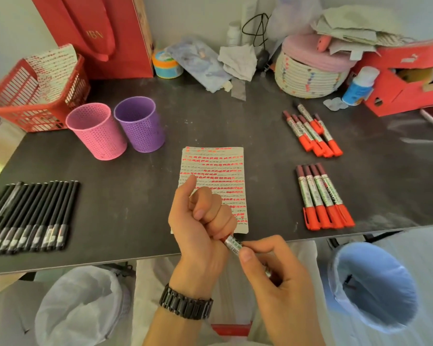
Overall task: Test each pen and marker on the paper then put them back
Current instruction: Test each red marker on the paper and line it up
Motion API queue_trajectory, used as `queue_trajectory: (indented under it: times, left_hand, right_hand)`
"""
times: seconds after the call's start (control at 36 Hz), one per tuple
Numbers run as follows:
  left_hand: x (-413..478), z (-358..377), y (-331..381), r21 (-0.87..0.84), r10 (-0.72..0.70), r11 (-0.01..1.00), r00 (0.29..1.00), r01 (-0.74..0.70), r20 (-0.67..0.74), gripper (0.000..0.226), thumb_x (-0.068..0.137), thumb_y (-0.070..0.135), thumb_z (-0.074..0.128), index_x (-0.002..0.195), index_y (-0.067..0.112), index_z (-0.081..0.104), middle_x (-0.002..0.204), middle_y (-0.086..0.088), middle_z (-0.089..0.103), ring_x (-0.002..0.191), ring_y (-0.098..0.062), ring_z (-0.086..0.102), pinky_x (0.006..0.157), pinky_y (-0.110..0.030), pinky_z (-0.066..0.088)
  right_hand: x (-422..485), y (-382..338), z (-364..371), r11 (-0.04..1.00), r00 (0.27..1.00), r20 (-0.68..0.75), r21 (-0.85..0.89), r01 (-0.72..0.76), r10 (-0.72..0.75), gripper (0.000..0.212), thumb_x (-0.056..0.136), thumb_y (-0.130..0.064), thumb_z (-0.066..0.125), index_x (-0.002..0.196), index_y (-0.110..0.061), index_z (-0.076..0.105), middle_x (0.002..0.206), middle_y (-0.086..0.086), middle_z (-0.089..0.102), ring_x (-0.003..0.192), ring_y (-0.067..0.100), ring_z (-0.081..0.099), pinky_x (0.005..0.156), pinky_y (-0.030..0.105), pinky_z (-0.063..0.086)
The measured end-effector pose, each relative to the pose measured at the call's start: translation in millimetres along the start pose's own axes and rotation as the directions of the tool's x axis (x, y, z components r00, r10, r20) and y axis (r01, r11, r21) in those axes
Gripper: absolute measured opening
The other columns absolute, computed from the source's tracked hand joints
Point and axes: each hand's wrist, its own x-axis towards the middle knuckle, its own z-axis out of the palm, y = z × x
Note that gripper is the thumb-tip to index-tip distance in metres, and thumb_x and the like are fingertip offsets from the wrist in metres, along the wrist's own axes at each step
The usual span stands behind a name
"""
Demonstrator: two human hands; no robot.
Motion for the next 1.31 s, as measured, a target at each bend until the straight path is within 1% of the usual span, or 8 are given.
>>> queue_trajectory:
  times: [0.33, 0.5, 0.61, 0.86, 0.97, 1.08, 1.17, 1.31]
  left_hand:
    - [4.8, -6.9, 7.7, 0.06, 0.04, 0.997, 0.999, -0.042, 0.023, 0.05, 0.087, 0.032, 0.055, 0.046, 0.022, 0.028, 0.043, 0.008, 0.016, 0.036, -0.008, 0.012, 0.035, -0.021, 0.015]
    - [6.2, -3.0, 6.3, -0.028, 0.099, 0.995, 0.995, -0.099, 0.004, 0.045, 0.089, 0.03, 0.053, 0.051, 0.022, 0.028, 0.047, 0.008, 0.015, 0.042, -0.011, 0.013, 0.039, -0.025, 0.022]
    - [2.9, 6.2, -13.3, -0.021, 0.114, 0.993, 0.993, -0.114, -0.011, 0.046, 0.09, 0.03, 0.051, 0.05, 0.021, 0.03, 0.046, 0.006, 0.017, 0.041, -0.012, 0.016, 0.041, -0.027, 0.023]
    - [0.1, 9.5, -45.8, 0.249, 0.138, 0.956, 0.987, -0.153, 0.078, 0.038, 0.076, 0.028, 0.062, 0.047, 0.014, 0.041, 0.046, -0.004, 0.029, 0.044, -0.02, 0.034, 0.044, -0.027, 0.036]
    - [15.0, -4.0, -12.8, 0.629, 0.285, 0.67, 0.919, -0.394, 0.272, 0.028, 0.079, 0.038, 0.061, 0.069, 0.012, 0.057, 0.069, -0.01, 0.058, 0.068, -0.024, 0.057, 0.071, -0.039, 0.047]
    - [50.8, -33.3, 29.1, 0.897, 0.348, 0.139, 0.869, -0.419, 0.352, 0.007, 0.092, 0.04, 0.063, 0.099, 0.042, 0.063, 0.102, 0.022, 0.068, 0.099, 0.001, 0.063, 0.084, -0.027, 0.046]
    - [75.1, -59.4, 56.2, 0.922, 0.268, -0.224, 0.889, -0.317, 0.371, 0.028, 0.094, 0.036, 0.063, 0.109, 0.056, 0.051, 0.116, 0.038, 0.055, 0.111, 0.005, 0.051, 0.094, -0.027, 0.042]
    - [83.3, -91.0, 74.2, 0.85, 0.117, -0.451, 0.926, -0.273, 0.36, 0.049, 0.093, 0.036, 0.067, 0.138, 0.047, 0.049, 0.148, 0.015, 0.051, 0.143, -0.008, 0.035, 0.118, -0.042, 0.029]
  right_hand:
    - [18.4, -3.0, -7.5, 0.984, 0.974, 0.183, 0.093, -0.151, 0.132, 0.006, 0.089, -0.037, 0.07, 0.085, -0.032, 0.07, 0.058, -0.004, 0.063, 0.051, 0.005, 0.054, 0.051, 0.014, 0.039]
    - [34.6, -3.5, -25.6, 0.776, 0.91, 0.289, 0.482, -0.407, 0.297, 0.029, 0.068, -0.031, 0.082, 0.093, -0.017, 0.079, 0.076, 0.016, 0.072, 0.044, 0.012, 0.049, 0.043, 0.021, 0.04]
    - [39.1, -1.2, -22.7, 0.591, 0.881, 0.208, 0.674, -0.443, 0.424, 0.024, 0.06, -0.015, 0.084, 0.083, -0.015, 0.081, 0.064, 0.007, 0.062, 0.047, 0.011, 0.054, 0.042, 0.021, 0.044]
    - [44.3, 6.6, -25.6, 0.741, 0.859, -0.088, 0.555, -0.378, 0.504, 0.015, 0.08, -0.01, 0.071, 0.092, -0.005, 0.063, 0.068, 0.01, 0.07, 0.058, 0.019, 0.069, 0.046, 0.028, 0.053]
    - [63.8, 0.1, -68.5, 0.844, 0.918, -0.173, 0.482, -0.237, 0.356, 0.012, 0.091, 0.006, 0.059, 0.094, -0.005, 0.062, 0.073, 0.007, 0.072, 0.07, 0.022, 0.076, 0.054, 0.026, 0.058]
    - [93.2, -8.8, -126.9, 0.981, 0.958, -0.218, 0.104, -0.166, 0.185, 0.021, 0.09, -0.011, 0.069, 0.108, -0.019, 0.064, 0.087, 0.002, 0.076, 0.077, 0.016, 0.075, 0.059, 0.024, 0.059]
    - [119.1, -12.7, -159.2, 0.975, 0.959, -0.254, -0.15, -0.167, 0.125, 0.032, 0.083, -0.018, 0.079, 0.107, -0.024, 0.06, 0.089, -0.005, 0.077, 0.077, 0.014, 0.075, 0.06, 0.027, 0.056]
    - [156.1, 7.2, -191.0, 0.833, 0.967, -0.202, -0.5, -0.238, 0.155, 0.019, 0.083, -0.03, 0.08, 0.095, -0.028, 0.066, 0.082, -0.007, 0.077, 0.083, 0.014, 0.073, 0.082, 0.043, 0.056]
